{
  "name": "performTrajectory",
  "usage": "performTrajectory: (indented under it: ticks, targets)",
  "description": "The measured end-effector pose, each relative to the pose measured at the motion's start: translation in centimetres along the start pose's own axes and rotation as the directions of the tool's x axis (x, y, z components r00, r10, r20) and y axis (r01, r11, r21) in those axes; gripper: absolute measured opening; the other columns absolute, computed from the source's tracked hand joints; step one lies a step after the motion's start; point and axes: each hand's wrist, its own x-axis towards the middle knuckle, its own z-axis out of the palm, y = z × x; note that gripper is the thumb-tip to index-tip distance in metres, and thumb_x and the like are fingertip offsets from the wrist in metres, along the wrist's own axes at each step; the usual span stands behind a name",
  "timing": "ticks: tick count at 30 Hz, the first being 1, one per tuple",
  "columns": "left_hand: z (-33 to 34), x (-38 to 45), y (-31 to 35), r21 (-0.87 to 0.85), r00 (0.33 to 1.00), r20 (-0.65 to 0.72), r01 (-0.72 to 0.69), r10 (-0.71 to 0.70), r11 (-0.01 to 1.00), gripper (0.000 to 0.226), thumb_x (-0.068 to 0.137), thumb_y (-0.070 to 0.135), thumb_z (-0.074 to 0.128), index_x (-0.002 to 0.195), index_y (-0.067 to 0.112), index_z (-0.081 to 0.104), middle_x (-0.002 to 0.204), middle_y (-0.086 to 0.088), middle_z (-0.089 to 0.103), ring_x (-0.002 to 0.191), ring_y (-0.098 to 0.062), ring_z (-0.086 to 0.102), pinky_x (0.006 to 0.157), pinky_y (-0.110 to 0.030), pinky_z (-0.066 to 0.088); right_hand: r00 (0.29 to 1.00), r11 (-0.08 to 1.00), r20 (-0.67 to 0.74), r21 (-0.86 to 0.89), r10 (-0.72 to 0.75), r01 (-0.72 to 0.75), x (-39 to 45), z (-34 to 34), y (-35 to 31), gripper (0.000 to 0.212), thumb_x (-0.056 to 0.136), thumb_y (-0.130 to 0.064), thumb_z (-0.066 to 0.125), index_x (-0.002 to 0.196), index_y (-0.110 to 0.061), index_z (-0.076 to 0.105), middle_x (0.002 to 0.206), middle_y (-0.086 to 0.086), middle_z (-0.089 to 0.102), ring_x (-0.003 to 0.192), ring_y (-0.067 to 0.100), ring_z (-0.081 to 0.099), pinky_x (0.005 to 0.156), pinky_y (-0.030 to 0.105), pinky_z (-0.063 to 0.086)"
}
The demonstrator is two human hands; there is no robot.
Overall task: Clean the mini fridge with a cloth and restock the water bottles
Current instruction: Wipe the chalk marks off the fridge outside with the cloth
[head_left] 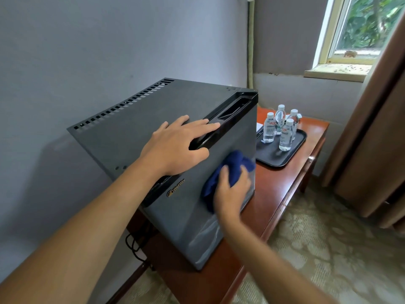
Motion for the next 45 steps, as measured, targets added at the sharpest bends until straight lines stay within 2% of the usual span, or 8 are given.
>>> performTrajectory:
  ticks: [3, 12, 14, 19, 26, 35, 40, 45]
  targets:
    - [0.0, -0.2, 0.0, 0.007, 1.000, -0.001, -0.002, 0.002, 1.000, 0.068, 0.092, 0.045, 0.052, 0.147, 0.069, 0.019, 0.160, 0.036, 0.021, 0.156, -0.007, 0.009, 0.126, -0.050, 0.010, 0.995, 0.999, 0.096, 0.043, 0.028, -0.032, -9.3, 0.8, 1.9, 0.044, 0.096, -0.026, 0.068, 0.135, -0.014, 0.051, 0.131, 0.003, 0.043, 0.109, -0.015, 0.042, 0.097, -0.002, 0.026]
    - [-0.1, -0.4, 0.1, 0.009, 1.000, 0.008, -0.005, 0.005, 1.000, 0.067, 0.094, 0.045, 0.051, 0.148, 0.068, 0.019, 0.161, 0.035, 0.019, 0.156, -0.006, 0.006, 0.126, -0.050, 0.007, 0.981, 0.996, 0.177, 0.041, 0.077, -0.085, -12.3, 0.5, 2.8, 0.043, 0.095, -0.030, 0.068, 0.133, -0.028, 0.046, 0.130, -0.007, 0.039, 0.116, -0.019, 0.038, 0.094, -0.004, 0.027]
    - [0.0, -0.3, 0.2, 0.006, 1.000, 0.009, -0.006, 0.006, 1.000, 0.067, 0.094, 0.045, 0.052, 0.148, 0.068, 0.019, 0.161, 0.036, 0.020, 0.156, -0.005, 0.006, 0.126, -0.049, 0.007, 0.991, 0.999, 0.128, 0.007, 0.045, -0.046, -8.2, 0.0, 2.4, 0.045, 0.097, -0.028, 0.066, 0.137, -0.017, 0.050, 0.132, 0.001, 0.042, 0.107, -0.014, 0.042, 0.095, -0.001, 0.027]
    - [-0.1, -0.2, 0.2, -0.013, 1.000, -0.003, -0.005, 0.005, 1.000, 0.066, 0.093, 0.046, 0.051, 0.146, 0.070, 0.020, 0.160, 0.037, 0.020, 0.155, -0.003, 0.006, 0.127, -0.048, 0.007, 1.000, 0.995, -0.020, -0.101, 0.024, -0.026, 6.8, -1.1, 1.2, 0.071, 0.081, -0.060, 0.048, 0.127, -0.007, 0.058, 0.120, 0.020, 0.060, 0.108, 0.033, 0.059, 0.097, 0.046, 0.048]
    - [-0.1, -0.1, 0.0, -0.018, 1.000, -0.006, -0.002, 0.002, 1.000, 0.064, 0.092, 0.046, 0.050, 0.146, 0.069, 0.023, 0.160, 0.037, 0.022, 0.155, -0.004, 0.007, 0.127, -0.048, 0.007, 0.996, 0.988, -0.020, -0.123, 0.090, -0.092, 17.9, -2.2, 1.2, 0.060, 0.089, -0.057, 0.049, 0.133, -0.016, 0.052, 0.126, 0.011, 0.061, 0.114, 0.032, 0.060, 0.102, 0.045, 0.048]
    - [-0.1, -0.2, 0.2, -0.001, 1.000, -0.011, 0.001, -0.001, 1.000, 0.066, 0.092, 0.046, 0.051, 0.147, 0.068, 0.022, 0.160, 0.036, 0.023, 0.155, -0.005, 0.009, 0.127, -0.050, 0.010, 1.000, 1.000, 0.019, -0.007, 0.000, 0.000, -0.9, -0.6, 4.8, 0.058, 0.087, -0.050, 0.056, 0.126, -0.008, 0.057, 0.125, 0.013, 0.054, 0.117, 0.023, 0.051, 0.107, 0.040, 0.039]
    - [-0.2, -0.4, 0.4, 0.007, 1.000, 0.000, 0.008, -0.008, 1.000, 0.066, 0.093, 0.046, 0.050, 0.147, 0.068, 0.020, 0.160, 0.036, 0.021, 0.156, -0.006, 0.008, 0.126, -0.049, 0.009, 0.988, 1.000, 0.153, 0.022, -0.006, 0.003, -14.4, 0.6, 7.4, 0.043, 0.090, -0.050, 0.068, 0.123, -0.034, 0.047, 0.127, -0.008, 0.042, 0.121, 0.001, 0.046, 0.109, 0.033, 0.038]
    - [-0.2, -0.5, 0.3, 0.005, 1.000, 0.001, 0.012, -0.012, 1.000, 0.065, 0.094, 0.046, 0.050, 0.147, 0.069, 0.020, 0.160, 0.037, 0.020, 0.156, -0.004, 0.007, 0.126, -0.048, 0.008, 0.969, 1.000, 0.245, 0.016, -0.018, 0.015, -14.4, 0.0, 6.9, 0.044, 0.089, -0.035, 0.074, 0.122, -0.042, 0.045, 0.130, -0.011, 0.039, 0.126, -0.002, 0.043, 0.107, 0.013, 0.033]
